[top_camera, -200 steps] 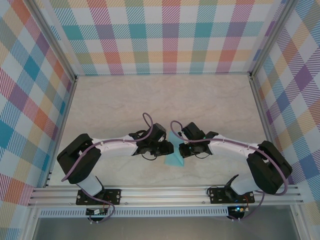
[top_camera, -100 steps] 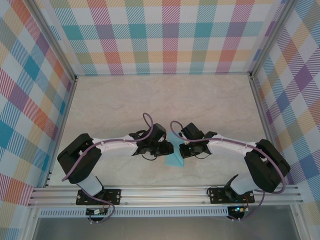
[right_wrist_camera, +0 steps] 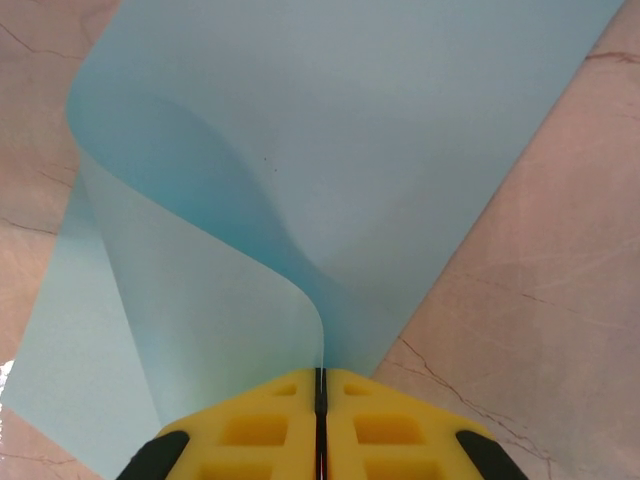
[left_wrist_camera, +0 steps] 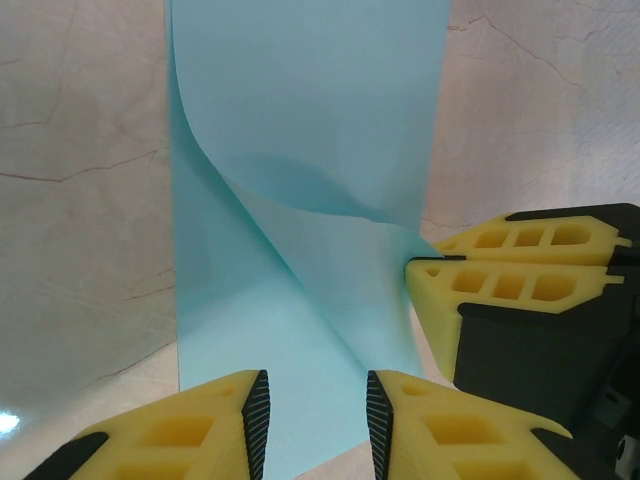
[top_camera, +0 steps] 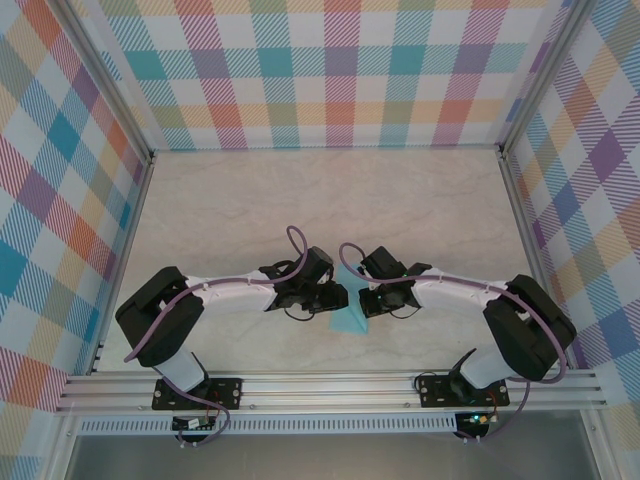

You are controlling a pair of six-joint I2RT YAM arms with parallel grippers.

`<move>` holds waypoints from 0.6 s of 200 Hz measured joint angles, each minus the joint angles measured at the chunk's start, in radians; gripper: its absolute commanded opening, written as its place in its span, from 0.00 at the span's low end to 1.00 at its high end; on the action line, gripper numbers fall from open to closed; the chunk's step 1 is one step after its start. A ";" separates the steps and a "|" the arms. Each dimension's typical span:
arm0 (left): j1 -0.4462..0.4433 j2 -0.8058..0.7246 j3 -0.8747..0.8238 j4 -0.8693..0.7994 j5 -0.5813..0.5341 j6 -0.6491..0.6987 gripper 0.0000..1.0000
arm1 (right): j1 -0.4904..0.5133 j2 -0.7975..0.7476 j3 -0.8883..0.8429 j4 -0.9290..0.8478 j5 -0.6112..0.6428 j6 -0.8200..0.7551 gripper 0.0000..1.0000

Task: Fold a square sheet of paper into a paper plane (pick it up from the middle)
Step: Fold the triangle a second time at the center of the table.

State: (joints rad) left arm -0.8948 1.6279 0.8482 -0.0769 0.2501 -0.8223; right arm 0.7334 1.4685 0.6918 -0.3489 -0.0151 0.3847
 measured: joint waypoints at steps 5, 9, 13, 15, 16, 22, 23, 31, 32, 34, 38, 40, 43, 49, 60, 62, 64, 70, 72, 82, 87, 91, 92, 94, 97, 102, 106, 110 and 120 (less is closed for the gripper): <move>0.000 0.000 0.000 0.000 0.000 0.000 0.34 | 0.000 0.002 0.000 0.000 0.000 0.000 0.09; 0.000 0.000 0.000 0.000 0.000 0.000 0.34 | 0.000 0.003 0.000 0.000 0.000 0.000 0.09; 0.000 0.000 0.000 0.000 0.000 0.000 0.34 | 0.000 0.005 0.000 0.000 0.000 0.000 0.09; 0.000 0.000 0.000 0.000 0.000 0.000 0.34 | 0.000 0.005 0.000 0.000 0.000 0.000 0.09; 0.000 0.000 0.000 0.000 0.000 0.000 0.34 | 0.000 0.005 0.000 0.000 0.000 0.000 0.09; 0.000 0.000 0.000 0.000 0.000 0.000 0.34 | 0.000 0.006 0.000 0.000 0.000 0.000 0.09; 0.000 0.000 0.000 0.000 0.000 0.000 0.34 | 0.000 0.007 0.000 0.000 0.000 0.000 0.09; 0.000 0.000 0.000 0.000 0.000 0.000 0.34 | 0.000 0.009 0.000 0.001 0.000 0.000 0.09; 0.000 0.000 0.000 0.000 0.000 0.000 0.34 | 0.000 0.009 0.000 0.001 0.000 0.000 0.09; 0.000 0.000 0.000 0.000 0.000 0.000 0.34 | 0.000 0.010 0.000 0.001 0.000 0.000 0.09; 0.000 0.000 0.000 0.000 0.000 0.000 0.34 | 0.000 0.011 0.000 0.001 0.000 0.000 0.09; 0.000 0.000 0.000 0.000 0.000 0.000 0.34 | 0.000 0.011 0.000 0.001 0.000 0.000 0.09; 0.000 0.000 0.000 0.000 0.000 0.000 0.34 | 0.000 0.012 0.000 0.001 0.000 0.000 0.09; 0.000 0.000 0.000 0.000 0.000 0.000 0.34 | 0.000 0.014 0.000 0.001 0.000 0.000 0.09; 0.000 0.000 0.000 0.000 0.000 0.000 0.34 | 0.000 0.017 0.000 0.003 0.000 0.000 0.09; 0.000 0.000 0.000 0.000 0.000 0.000 0.34 | 0.000 0.017 0.000 0.003 0.000 0.000 0.09; 0.000 0.000 0.000 0.000 0.000 0.000 0.34 | 0.000 0.017 0.000 0.003 0.000 0.000 0.09; 0.000 0.000 0.001 0.000 0.000 0.000 0.34 | 0.000 0.017 0.000 0.004 0.000 0.000 0.09; 0.000 0.000 0.001 0.000 0.000 0.000 0.34 | 0.000 0.017 0.000 0.003 0.000 0.000 0.09; 0.000 0.000 0.001 -0.001 0.000 0.000 0.34 | 0.000 0.016 0.000 0.003 0.000 0.000 0.09; 0.000 0.000 0.001 -0.002 0.000 0.000 0.34 | 0.000 0.016 0.000 0.003 0.000 0.000 0.09; 0.000 0.000 0.001 -0.002 0.000 0.000 0.34 | 0.000 0.016 0.000 0.003 0.000 0.000 0.09; 0.000 0.000 0.001 -0.002 0.000 0.000 0.34 | 0.000 0.016 0.000 0.003 0.000 0.000 0.09; 0.000 0.000 0.001 -0.002 -0.001 0.000 0.34 | 0.000 0.016 0.000 0.003 0.000 0.000 0.09; 0.000 0.000 0.001 -0.002 0.000 0.000 0.34 | 0.000 0.016 0.000 0.003 0.000 0.000 0.09; 0.000 0.000 0.001 -0.002 -0.001 0.000 0.34 | 0.000 0.016 0.000 0.003 0.000 0.000 0.10; 0.000 0.000 0.001 -0.003 -0.001 0.000 0.34 | 0.000 0.015 0.000 0.003 0.000 0.000 0.10; 0.000 0.000 0.002 -0.003 -0.001 0.000 0.33 | 0.000 0.014 0.000 0.003 0.000 0.000 0.10; 0.000 0.000 0.001 -0.003 -0.001 0.000 0.33 | 0.000 0.012 0.001 0.002 0.000 0.000 0.10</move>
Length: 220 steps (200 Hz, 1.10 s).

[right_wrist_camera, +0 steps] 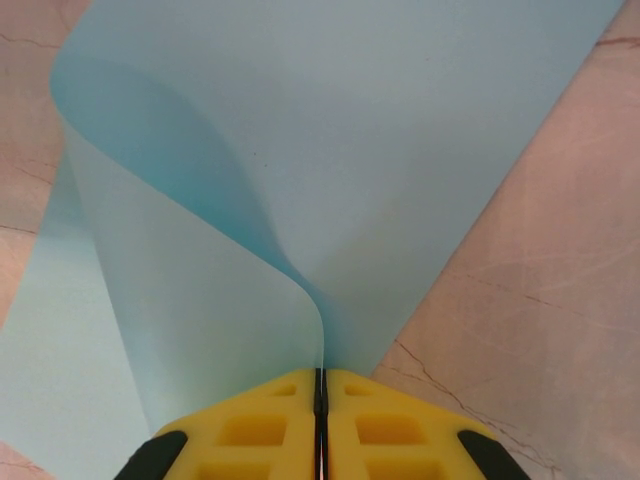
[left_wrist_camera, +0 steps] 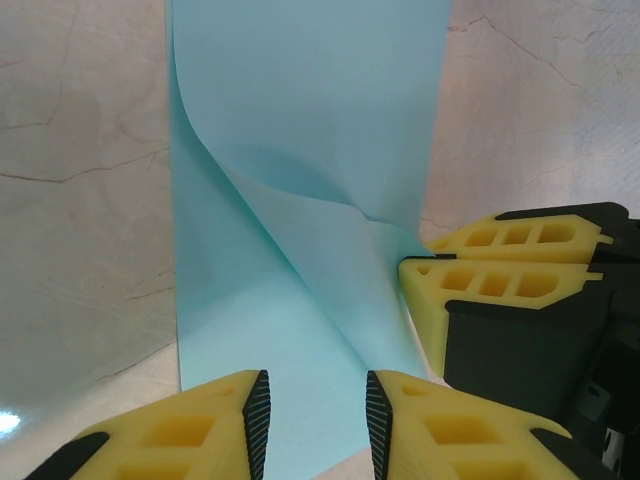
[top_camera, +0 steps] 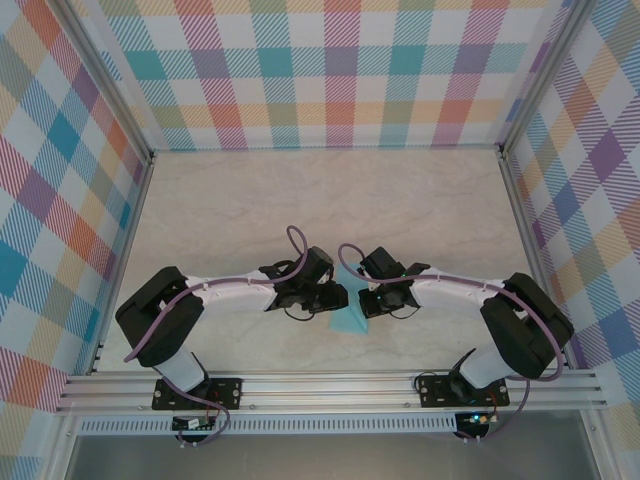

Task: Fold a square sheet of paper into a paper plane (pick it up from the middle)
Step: Fold the triangle a second time at the center of the table.

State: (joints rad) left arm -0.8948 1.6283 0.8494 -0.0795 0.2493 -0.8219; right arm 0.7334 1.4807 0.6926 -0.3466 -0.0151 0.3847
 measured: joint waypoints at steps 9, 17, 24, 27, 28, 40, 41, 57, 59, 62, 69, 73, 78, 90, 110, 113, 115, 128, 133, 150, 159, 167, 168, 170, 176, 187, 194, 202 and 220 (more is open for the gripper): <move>0.000 0.000 0.000 0.000 0.000 0.000 0.33 | 0.000 -0.002 0.002 -0.003 0.001 0.000 0.10; 0.000 0.000 0.000 0.000 0.000 0.000 0.33 | 0.000 -0.003 0.003 -0.003 0.001 0.000 0.10; 0.000 0.000 0.000 0.000 0.000 0.000 0.33 | 0.000 -0.003 0.004 -0.006 0.003 -0.001 0.10; 0.000 0.001 0.000 0.000 0.000 0.000 0.33 | 0.000 -0.003 0.005 -0.006 0.004 -0.001 0.10; 0.000 0.001 0.000 0.000 0.000 0.000 0.33 | 0.000 -0.003 0.005 -0.006 0.004 -0.001 0.10; 0.000 0.003 0.000 0.000 0.000 0.000 0.33 | 0.000 -0.003 0.007 -0.007 0.004 -0.001 0.10; 0.000 0.003 0.000 0.000 0.000 0.000 0.33 | 0.000 -0.003 0.007 -0.008 0.004 -0.001 0.10; 0.000 0.009 0.000 -0.001 0.000 0.000 0.33 | 0.000 -0.003 0.013 -0.010 0.004 -0.001 0.10; 0.000 0.009 0.000 -0.001 0.000 0.000 0.33 | 0.000 -0.003 0.013 -0.010 0.004 -0.001 0.10; 0.000 0.010 0.000 -0.001 0.000 0.000 0.33 | 0.000 -0.002 0.014 -0.010 0.004 -0.001 0.10; 0.000 0.013 0.000 -0.002 0.000 0.000 0.33 | 0.000 -0.002 0.014 -0.010 0.004 -0.001 0.10; 0.000 0.013 0.000 -0.003 0.000 0.000 0.33 | 0.000 -0.002 0.015 -0.009 0.004 -0.001 0.10; 0.000 0.014 0.000 -0.004 0.000 0.000 0.33 | 0.000 -0.002 0.015 -0.010 0.004 -0.002 0.10; 0.000 0.016 0.000 -0.006 0.000 0.000 0.33 | 0.000 0.003 0.019 -0.011 0.003 -0.004 0.10; 0.000 0.016 0.000 -0.009 0.000 0.000 0.33 | 0.000 0.021 0.027 -0.012 0.004 -0.004 0.10; 0.000 0.016 0.000 -0.010 0.000 0.000 0.33 | 0.000 0.024 0.029 -0.013 0.004 -0.004 0.10; 0.000 0.016 0.000 -0.011 0.000 0.000 0.33 | 0.000 0.026 0.029 -0.013 0.004 -0.004 0.10; 0.000 0.016 0.000 -0.017 0.000 0.001 0.33 | 0.000 0.037 0.034 -0.014 0.005 -0.004 0.10; 0.000 0.016 0.000 -0.020 0.000 0.003 0.33 | 0.000 0.039 0.036 -0.014 0.005 -0.004 0.10; -0.001 0.016 0.000 -0.023 -0.001 0.003 0.33 | 0.000 0.047 0.043 -0.015 0.006 -0.004 0.10; -0.001 0.016 0.000 -0.023 0.000 0.004 0.33 | 0.000 0.048 0.043 -0.014 0.006 -0.004 0.10; -0.001 0.016 0.000 -0.023 0.000 0.004 0.33 | 0.000 0.048 0.043 -0.014 0.006 -0.004 0.10; -0.001 0.016 0.000 -0.023 0.000 0.004 0.33 | 0.000 0.048 0.043 -0.014 0.006 -0.004 0.10; -0.001 0.016 0.000 -0.023 0.000 0.004 0.33 | 0.000 0.048 0.043 -0.014 0.006 -0.004 0.10; -0.001 0.016 0.000 -0.023 0.000 0.004 0.33 | 0.000 0.047 0.043 -0.014 0.006 -0.004 0.10; -0.001 0.016 0.000 -0.024 -0.001 0.004 0.33 | 0.000 0.045 0.043 -0.015 0.006 -0.004 0.10; -0.001 0.016 0.000 -0.024 -0.001 0.005 0.33 | 0.000 0.042 0.043 -0.017 0.006 -0.004 0.10; -0.001 0.014 0.002 -0.029 -0.005 0.007 0.33 | 0.000 0.037 0.043 -0.021 0.005 -0.004 0.10; -0.002 0.005 0.010 -0.046 -0.015 0.009 0.32 | 0.000 0.014 0.041 -0.025 -0.005 -0.005 0.10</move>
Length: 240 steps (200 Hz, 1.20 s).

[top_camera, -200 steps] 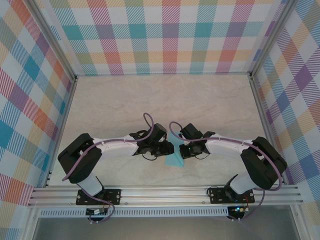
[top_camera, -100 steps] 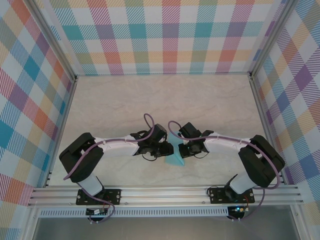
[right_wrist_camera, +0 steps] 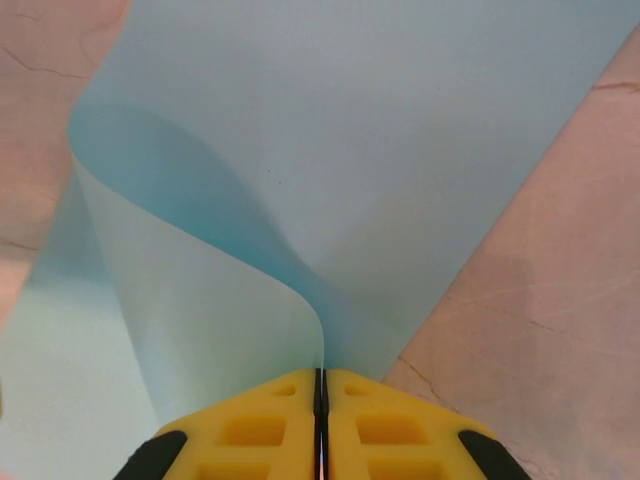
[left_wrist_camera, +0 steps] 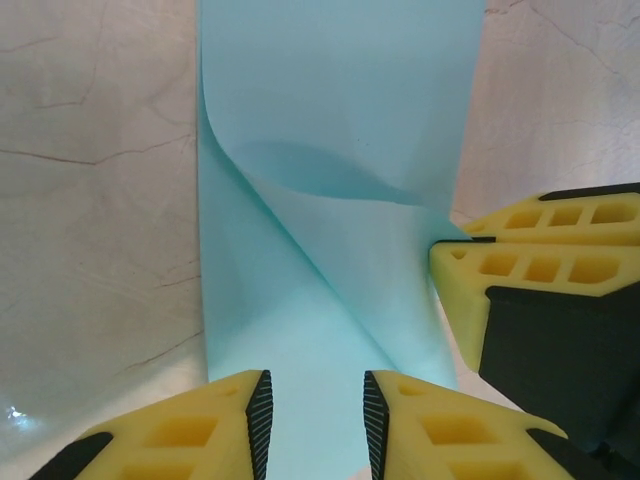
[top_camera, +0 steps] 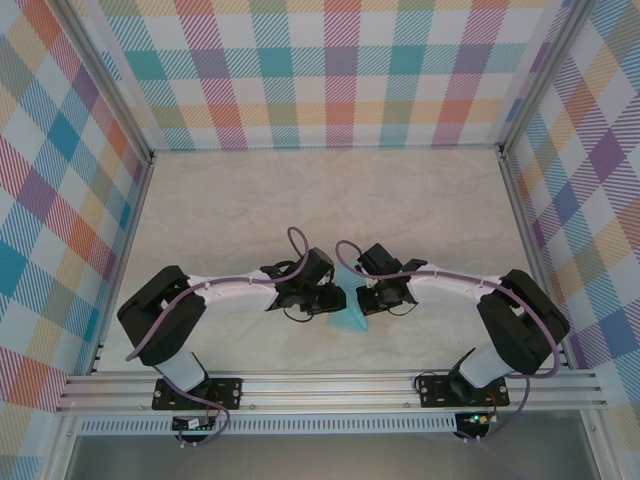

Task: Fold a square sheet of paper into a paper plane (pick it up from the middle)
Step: Fold the triangle a second time at the center of the table.

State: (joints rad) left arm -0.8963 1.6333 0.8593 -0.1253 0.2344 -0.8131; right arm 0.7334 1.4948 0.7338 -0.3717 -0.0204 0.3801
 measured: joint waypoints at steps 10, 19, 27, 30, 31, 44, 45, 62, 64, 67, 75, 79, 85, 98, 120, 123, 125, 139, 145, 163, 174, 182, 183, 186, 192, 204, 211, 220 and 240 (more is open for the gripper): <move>0.000 -0.009 0.003 -0.005 -0.010 0.001 0.31 | 0.000 -0.020 -0.002 0.000 -0.009 0.000 0.10; 0.000 -0.017 0.004 -0.005 -0.016 0.002 0.31 | 0.000 -0.035 -0.003 0.001 -0.015 0.000 0.10; 0.000 -0.025 0.004 -0.005 -0.020 0.002 0.31 | 0.000 -0.043 -0.003 0.001 -0.018 0.000 0.10; 0.000 -0.027 0.004 -0.005 -0.020 0.002 0.31 | 0.000 -0.044 -0.004 0.001 -0.018 0.000 0.10; 0.000 -0.028 0.004 -0.006 -0.021 0.001 0.31 | 0.000 -0.045 -0.004 0.001 -0.018 0.000 0.10; 0.000 -0.037 0.004 -0.005 -0.027 0.001 0.31 | 0.000 -0.045 -0.005 0.001 -0.018 0.000 0.10; 0.000 -0.037 0.004 -0.005 -0.027 0.001 0.31 | 0.000 -0.045 -0.005 0.001 -0.018 0.000 0.10; 0.000 -0.041 0.004 -0.005 -0.028 0.001 0.31 | 0.000 -0.036 -0.005 0.001 -0.016 0.000 0.10; 0.000 -0.041 0.004 -0.005 -0.028 0.001 0.31 | 0.000 -0.034 -0.005 0.001 -0.016 0.000 0.10; 0.000 -0.041 0.004 -0.005 -0.028 0.001 0.31 | 0.000 -0.031 -0.005 0.001 -0.016 0.000 0.10; 0.000 -0.041 0.004 -0.006 -0.029 0.001 0.31 | 0.000 -0.020 -0.005 0.001 -0.014 0.000 0.10; 0.000 -0.041 0.004 -0.006 -0.030 0.001 0.31 | 0.000 -0.015 -0.005 0.001 -0.014 0.000 0.10; 0.000 -0.041 0.004 -0.006 -0.031 0.001 0.31 | 0.000 -0.006 -0.005 0.001 -0.014 0.000 0.10; 0.000 -0.041 0.004 -0.006 -0.031 0.001 0.31 | 0.000 0.010 -0.005 0.001 -0.014 0.000 0.10; 0.000 -0.041 0.004 -0.006 -0.032 0.001 0.31 | 0.000 0.022 -0.005 0.003 -0.014 0.000 0.10; 0.000 -0.041 0.004 -0.006 -0.034 0.001 0.31 | 0.000 0.022 -0.005 0.004 -0.014 0.000 0.10; 0.000 -0.041 0.004 -0.006 -0.034 0.001 0.31 | 0.000 0.022 -0.005 0.004 -0.014 0.000 0.10; 0.000 -0.041 0.004 -0.006 -0.035 0.001 0.31 | 0.000 0.023 -0.005 0.004 -0.014 0.000 0.10; 0.000 -0.041 0.004 -0.006 -0.035 0.001 0.31 | 0.000 0.023 -0.005 0.004 -0.014 0.000 0.10; 0.000 -0.041 0.004 -0.006 -0.035 0.001 0.31 | 0.000 0.023 -0.005 0.004 -0.014 0.000 0.10; 0.000 -0.041 0.004 -0.006 -0.035 0.001 0.31 | 0.000 0.023 -0.005 0.004 -0.013 0.000 0.10; 0.000 -0.041 0.004 -0.006 -0.035 0.001 0.31 | 0.000 0.023 -0.005 0.004 -0.013 0.000 0.10; 0.000 -0.041 0.004 -0.006 -0.035 0.001 0.31 | 0.000 0.023 -0.005 0.004 -0.013 0.000 0.10; 0.000 -0.041 0.004 -0.006 -0.035 0.001 0.31 | 0.000 0.023 -0.005 0.004 -0.013 0.000 0.09; 0.000 -0.041 0.004 -0.006 -0.035 0.001 0.31 | 0.000 0.023 -0.005 0.004 -0.013 0.000 0.10; 0.000 -0.041 0.004 -0.006 -0.035 0.001 0.31 | 0.000 0.023 -0.005 0.004 -0.013 0.000 0.10; 0.000 -0.041 0.004 -0.006 -0.034 0.001 0.31 | 0.000 0.023 -0.005 0.004 -0.013 0.000 0.10; 0.000 -0.041 0.004 -0.006 -0.034 0.001 0.31 | 0.000 0.023 -0.005 0.004 -0.013 0.000 0.10; 0.000 -0.041 0.004 -0.005 -0.034 0.001 0.31 | 0.000 0.023 -0.005 0.004 -0.010 -0.002 0.09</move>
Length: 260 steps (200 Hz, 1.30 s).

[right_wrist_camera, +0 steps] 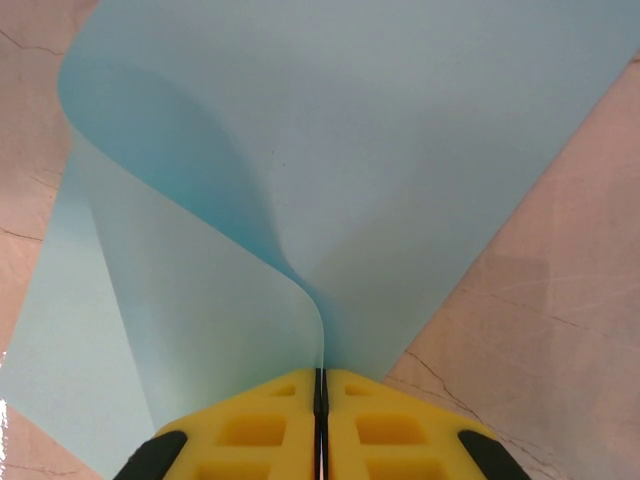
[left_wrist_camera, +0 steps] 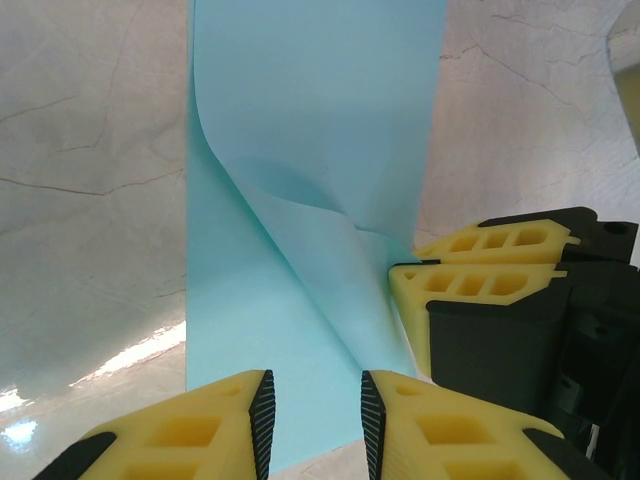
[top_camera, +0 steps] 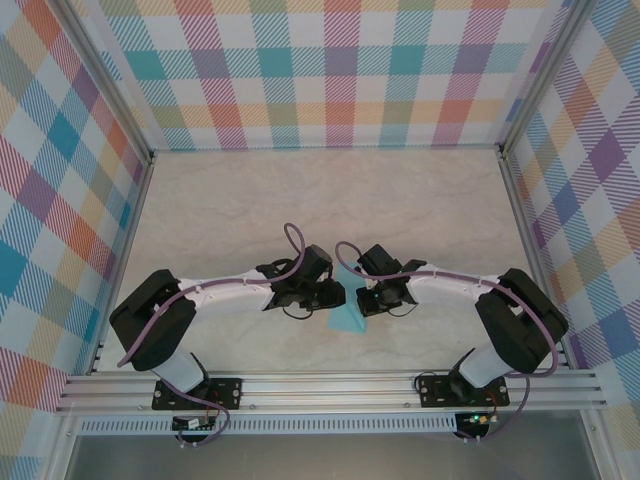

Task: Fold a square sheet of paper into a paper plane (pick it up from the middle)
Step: Fold the triangle a second time at the center of the table.

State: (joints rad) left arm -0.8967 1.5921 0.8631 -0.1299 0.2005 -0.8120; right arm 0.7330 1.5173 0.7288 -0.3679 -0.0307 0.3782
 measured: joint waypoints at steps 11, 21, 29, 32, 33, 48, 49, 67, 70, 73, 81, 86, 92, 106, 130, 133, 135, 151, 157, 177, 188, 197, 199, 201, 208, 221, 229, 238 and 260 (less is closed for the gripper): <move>0.000 0.000 0.000 0.001 0.000 0.000 0.31 | 0.000 -0.001 0.000 0.000 0.003 -0.002 0.10; 0.000 0.001 0.000 0.001 0.000 0.000 0.31 | 0.000 -0.002 0.000 0.000 0.004 -0.002 0.10; 0.000 0.001 0.000 0.001 0.000 0.000 0.31 | 0.000 -0.003 0.000 0.000 0.008 -0.002 0.10; 0.000 0.002 0.000 0.001 0.000 0.000 0.31 | 0.000 -0.003 0.000 0.000 0.008 -0.002 0.10; 0.000 0.002 0.000 0.001 0.000 0.000 0.31 | 0.000 -0.003 0.000 0.000 0.009 -0.002 0.10; 0.000 0.003 0.000 0.001 0.001 0.000 0.31 | 0.000 -0.003 0.000 0.000 0.012 -0.004 0.09; 0.000 0.003 0.000 0.001 0.001 0.000 0.31 | 0.000 -0.003 0.000 0.000 0.012 -0.004 0.09; 0.000 0.004 0.000 0.001 0.005 0.000 0.31 | 0.000 -0.003 0.000 0.000 0.012 -0.005 0.10; 0.000 0.005 0.000 0.001 0.006 0.000 0.31 | 0.000 -0.003 0.000 0.000 0.012 -0.005 0.10; 0.000 0.005 0.000 0.001 0.007 0.000 0.31 | 0.000 -0.003 0.000 0.000 0.012 -0.005 0.10; 0.000 0.006 0.000 0.002 0.008 0.000 0.31 | 0.000 -0.003 0.000 0.001 0.012 -0.005 0.10; 0.000 0.007 0.000 0.002 0.008 0.000 0.31 | 0.000 -0.003 0.000 0.001 0.011 -0.005 0.10; 0.000 0.008 0.000 0.002 0.009 0.000 0.31 | 0.000 -0.003 0.000 0.002 0.011 -0.005 0.10; 0.000 0.013 0.000 0.002 0.011 0.000 0.30 | 0.000 -0.003 0.000 0.005 0.011 -0.005 0.10; -0.001 0.018 0.000 0.001 0.015 0.000 0.29 | 0.000 -0.003 0.000 0.009 0.011 -0.005 0.10; -0.002 0.018 0.000 0.002 0.015 0.000 0.29 | 0.000 -0.003 0.000 0.009 0.011 -0.005 0.10; -0.002 0.018 0.000 0.002 0.015 0.000 0.29 | 0.000 -0.003 0.000 0.009 0.011 -0.005 0.10; -0.004 0.018 0.000 0.002 0.016 -0.001 0.27 | 0.000 0.000 0.000 0.009 0.011 -0.006 0.10; -0.005 0.018 0.000 0.002 0.016 -0.002 0.26 | 0.000 0.002 0.000 0.009 0.011 -0.005 0.10; -0.005 0.018 0.000 0.003 0.019 -0.005 0.21 | 0.000 0.005 0.000 0.011 0.011 -0.005 0.10; -0.005 0.018 0.000 0.009 0.019 -0.014 0.20 | 0.000 0.005 0.000 0.011 0.011 -0.005 0.09; -0.005 0.018 0.000 0.018 0.023 -0.020 0.19 | 0.000 0.005 0.000 0.012 0.011 -0.005 0.09; -0.005 0.018 0.000 0.022 0.023 -0.023 0.19 | 0.000 0.005 0.000 0.012 0.011 -0.005 0.09; -0.005 0.019 0.000 0.026 0.024 -0.029 0.18 | 0.000 0.005 0.000 0.012 0.011 -0.005 0.09; -0.005 0.019 0.000 0.036 0.023 -0.038 0.18 | 0.000 0.005 0.000 0.012 0.011 -0.005 0.09; -0.005 0.019 0.000 0.053 0.017 -0.058 0.17 | 0.000 0.005 0.000 0.012 0.011 -0.005 0.09; -0.005 0.019 0.000 0.061 0.009 -0.071 0.16 | 0.000 0.005 0.000 0.012 0.011 -0.005 0.09; -0.005 0.019 0.000 0.067 -0.002 -0.086 0.15 | 0.000 0.005 0.000 0.012 0.011 -0.005 0.09; -0.005 0.036 -0.001 0.112 -0.018 -0.143 0.15 | 0.000 0.005 0.000 0.013 0.011 -0.005 0.09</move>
State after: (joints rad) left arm -0.9020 1.6283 0.8623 -0.0177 0.1822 -0.9546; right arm 0.7330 1.5219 0.7288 -0.3553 -0.0200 0.3733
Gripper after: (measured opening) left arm 0.153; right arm 0.095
